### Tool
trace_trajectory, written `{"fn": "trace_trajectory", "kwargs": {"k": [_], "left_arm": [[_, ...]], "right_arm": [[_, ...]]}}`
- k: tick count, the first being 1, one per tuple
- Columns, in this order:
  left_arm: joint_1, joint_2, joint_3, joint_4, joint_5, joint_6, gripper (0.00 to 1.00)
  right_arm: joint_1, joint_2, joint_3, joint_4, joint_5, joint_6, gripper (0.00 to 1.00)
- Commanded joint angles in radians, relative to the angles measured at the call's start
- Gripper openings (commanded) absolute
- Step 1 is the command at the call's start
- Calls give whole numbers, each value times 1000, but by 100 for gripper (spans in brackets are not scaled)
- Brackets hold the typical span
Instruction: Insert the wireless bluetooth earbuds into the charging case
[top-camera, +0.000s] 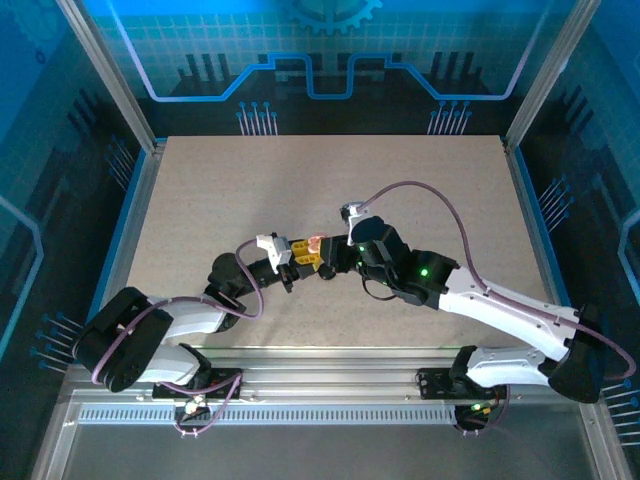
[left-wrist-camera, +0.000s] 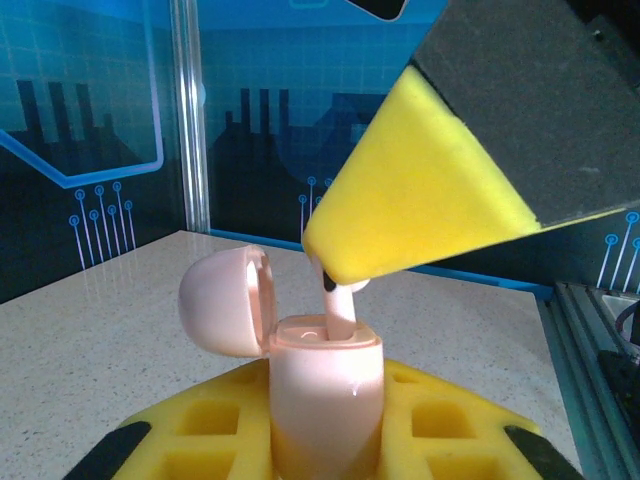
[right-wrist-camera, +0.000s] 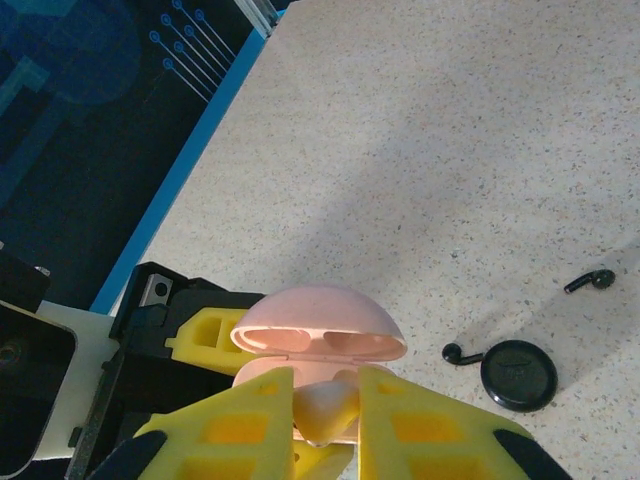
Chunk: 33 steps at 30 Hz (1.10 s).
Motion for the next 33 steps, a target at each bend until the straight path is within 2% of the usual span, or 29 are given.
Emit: {"fn": "trace_trajectory", "kwargs": {"k": [1,7,15,19,22,27,33], "left_arm": [[-3,-41,9,72,-9,-20,17],[-4,-44,6,72,-11,-19,17],[-3,-41,-3,72,-17,-18,17],[-4,-39,-1,72,-21,-23,17],[-4,-36,-1,72,-20,-23,17],[-4,-29,1,72,-19,-19,17],[-2,-22,3,72,-16,-15,17]], "right_arm": [[17,22,12,-73,3,-13,20],[17,28,18,-72,-9,-15,24],[6,-29,54,-99,9,-39,43],[-18,-104,43,-106,-8,-69,48],[-59,-146,47,-133,-95,-82,51],[-110,-162,67,-184,-309,-56,55],[-120,-106,118,-259,-424,14,56]]}}
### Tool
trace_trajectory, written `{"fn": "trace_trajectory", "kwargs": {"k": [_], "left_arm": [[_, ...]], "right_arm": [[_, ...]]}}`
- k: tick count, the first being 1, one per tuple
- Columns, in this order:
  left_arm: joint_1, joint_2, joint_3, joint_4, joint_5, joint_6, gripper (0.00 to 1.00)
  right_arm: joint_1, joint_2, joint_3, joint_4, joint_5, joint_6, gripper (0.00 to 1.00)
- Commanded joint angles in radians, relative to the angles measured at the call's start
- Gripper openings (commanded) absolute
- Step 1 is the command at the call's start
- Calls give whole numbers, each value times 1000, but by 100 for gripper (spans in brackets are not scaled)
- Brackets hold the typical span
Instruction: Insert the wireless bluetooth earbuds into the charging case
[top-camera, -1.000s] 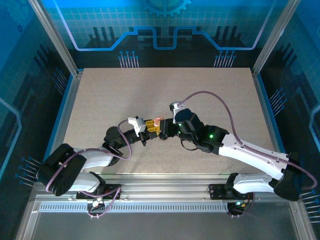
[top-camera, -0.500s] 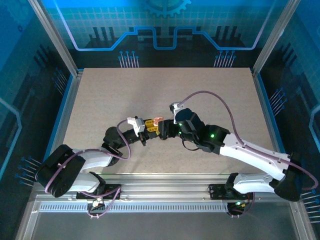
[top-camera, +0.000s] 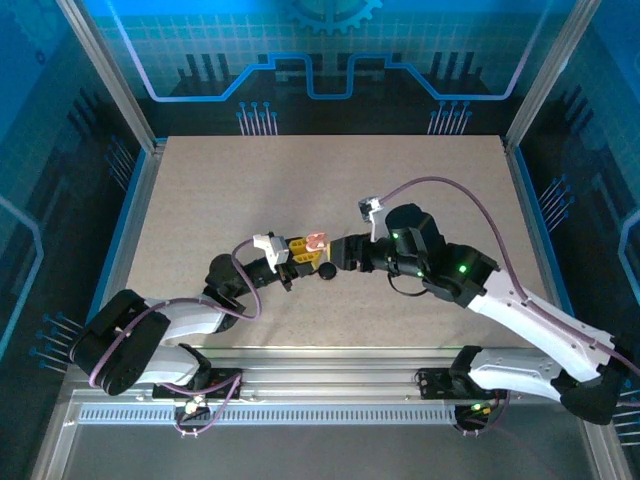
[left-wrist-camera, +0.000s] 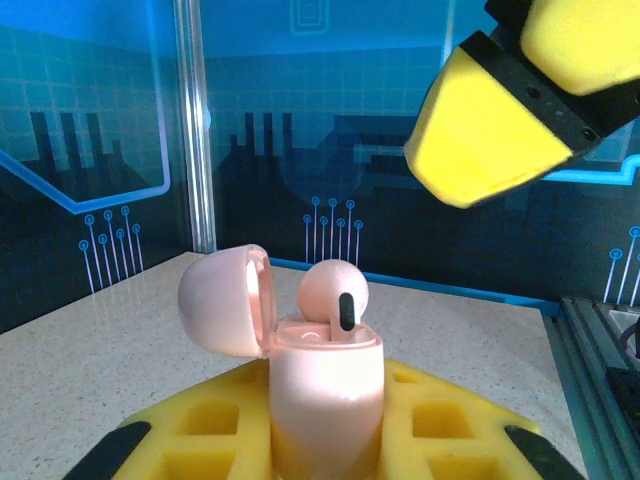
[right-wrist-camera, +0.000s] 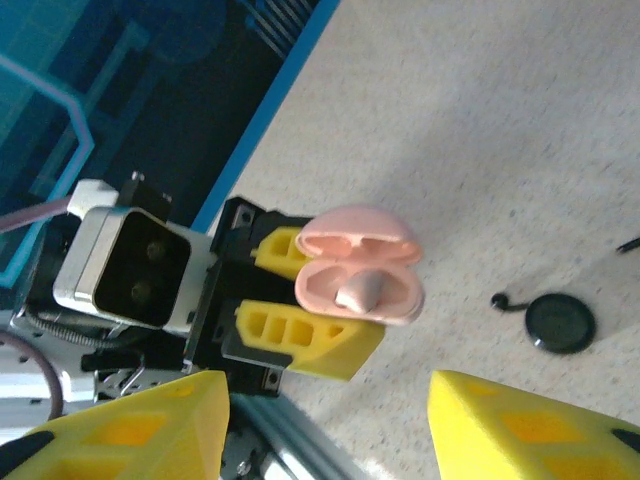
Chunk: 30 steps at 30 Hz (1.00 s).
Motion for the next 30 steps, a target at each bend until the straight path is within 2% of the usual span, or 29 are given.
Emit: {"fn": "trace_trajectory", "kwargs": {"k": [1,30], "left_arm": [[-4,-2,5,48,-8,-16,17],[-5,-31,-15,48,-15,-12,17]], "right_arm": [[-12,24,41,-55,-114,50,56],[-50,141,78,52,-196,54,46]]}}
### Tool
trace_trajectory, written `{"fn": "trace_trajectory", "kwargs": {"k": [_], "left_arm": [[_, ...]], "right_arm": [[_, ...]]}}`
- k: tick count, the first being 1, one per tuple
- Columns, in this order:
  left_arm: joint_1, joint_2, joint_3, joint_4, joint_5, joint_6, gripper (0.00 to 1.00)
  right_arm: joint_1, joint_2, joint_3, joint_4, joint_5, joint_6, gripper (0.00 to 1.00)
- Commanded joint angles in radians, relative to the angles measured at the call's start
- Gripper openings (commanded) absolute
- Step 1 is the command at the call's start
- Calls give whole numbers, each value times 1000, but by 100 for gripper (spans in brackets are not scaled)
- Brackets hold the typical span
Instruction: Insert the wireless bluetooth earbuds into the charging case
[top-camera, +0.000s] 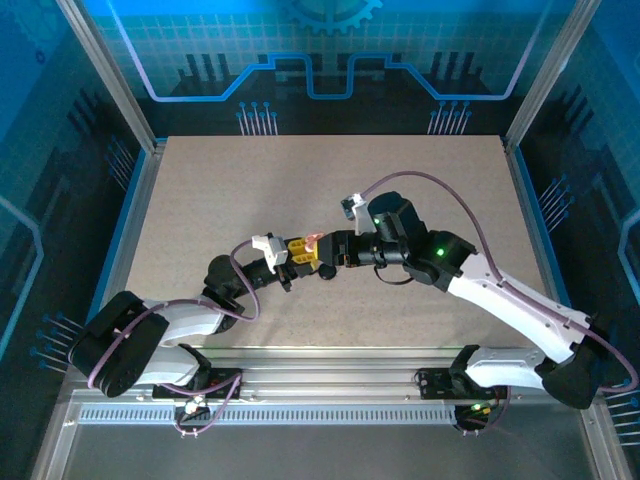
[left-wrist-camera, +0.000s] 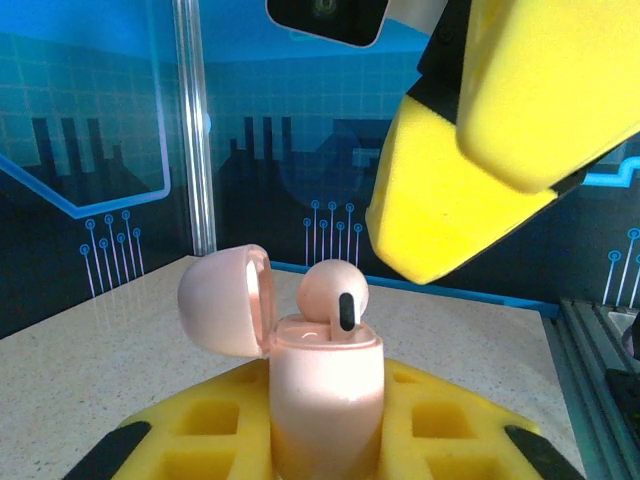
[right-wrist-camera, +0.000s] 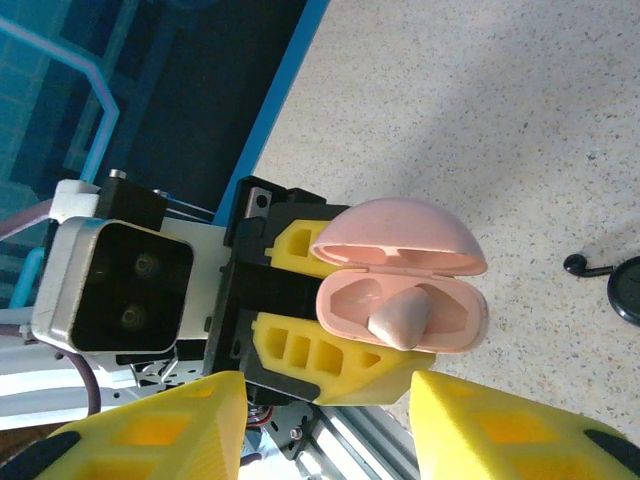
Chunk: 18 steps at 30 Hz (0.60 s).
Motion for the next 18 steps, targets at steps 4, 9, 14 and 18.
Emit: {"fn": "trace_trajectory", "kwargs": {"k": [4,9,14,18], "left_arm": [[-4,-21,-9,41,-14,-15,17],[-4,-24,-9,40,-14,-15,17],[-4,-28,-11,40,-15,-15,17],[-4,-28,-12,41,-13,-16,17]], "right_arm": [[-11,20,31,36,-42,-3,45],[-11,30,36,45,-48,-6,43],[-11,44,47,44,-50,-16,42],[-13,56,59,41,-50,-25,42]]}}
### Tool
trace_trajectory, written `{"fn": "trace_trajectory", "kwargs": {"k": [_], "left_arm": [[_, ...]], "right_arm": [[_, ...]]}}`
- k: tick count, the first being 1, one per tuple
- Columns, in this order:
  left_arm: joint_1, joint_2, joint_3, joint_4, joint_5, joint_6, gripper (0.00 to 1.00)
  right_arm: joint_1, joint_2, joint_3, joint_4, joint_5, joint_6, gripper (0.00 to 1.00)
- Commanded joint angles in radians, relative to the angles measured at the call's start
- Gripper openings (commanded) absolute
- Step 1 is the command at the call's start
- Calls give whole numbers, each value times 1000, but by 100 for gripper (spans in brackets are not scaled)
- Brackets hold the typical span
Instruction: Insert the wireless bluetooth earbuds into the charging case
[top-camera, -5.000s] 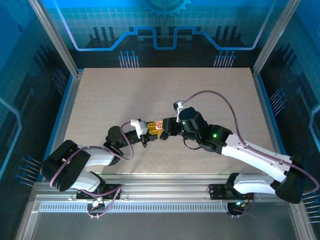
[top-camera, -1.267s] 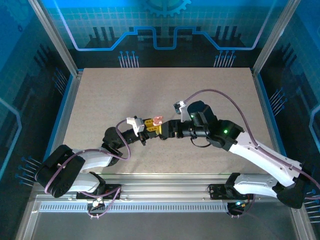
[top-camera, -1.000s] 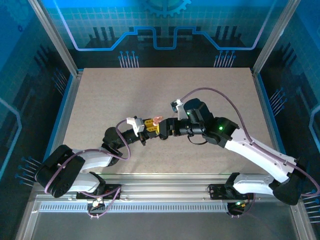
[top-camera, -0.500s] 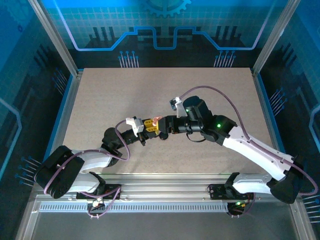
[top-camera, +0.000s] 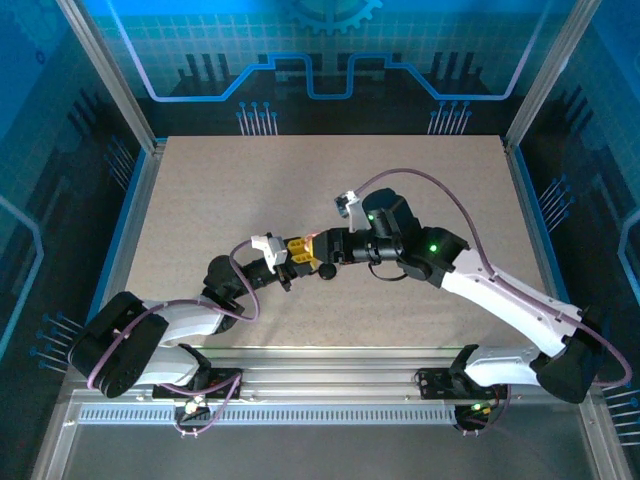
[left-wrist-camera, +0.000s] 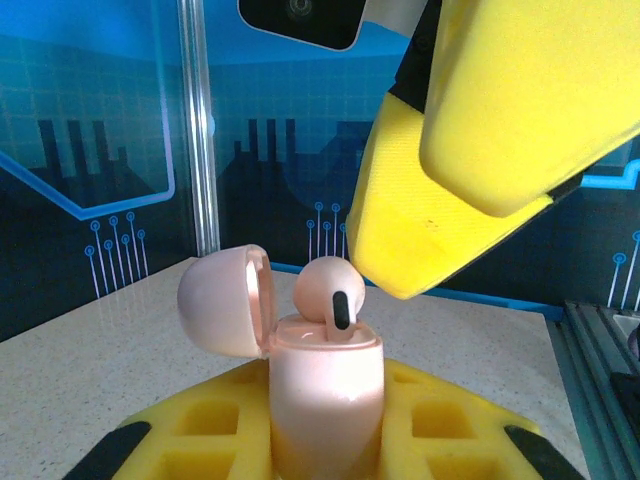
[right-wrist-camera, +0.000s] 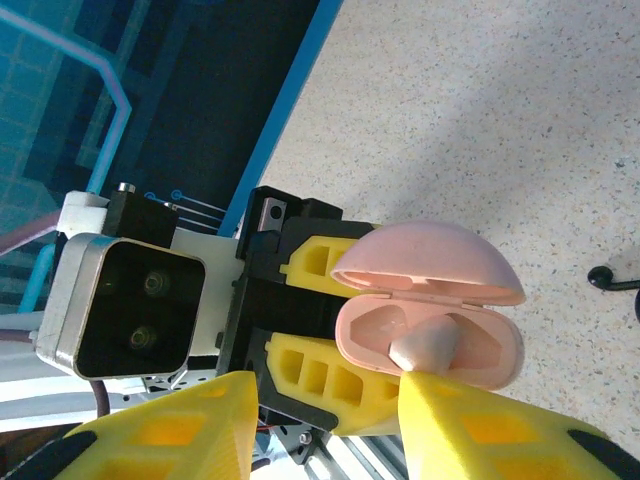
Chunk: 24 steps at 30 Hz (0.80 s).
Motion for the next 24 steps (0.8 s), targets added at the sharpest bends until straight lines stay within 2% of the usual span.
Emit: {"fn": "trace_trajectory", "kwargs": {"k": [1,11,19,24], "left_arm": [[-3,-24,-10,42,-5,-16,17],[-4,-32,-15,37,-7,-13,17],[-4,-34,-17,32,-12,-10,17],[-5,-35,-19,30,-13,-7,17]], "right_arm": [[-14,17,38,9,-21,-22,42],[-22,26,49,-3,-20,-35,43],[-27,-62,27,-79,40,-52,45],[-40,-74,11,-73,23,-40,46]]}}
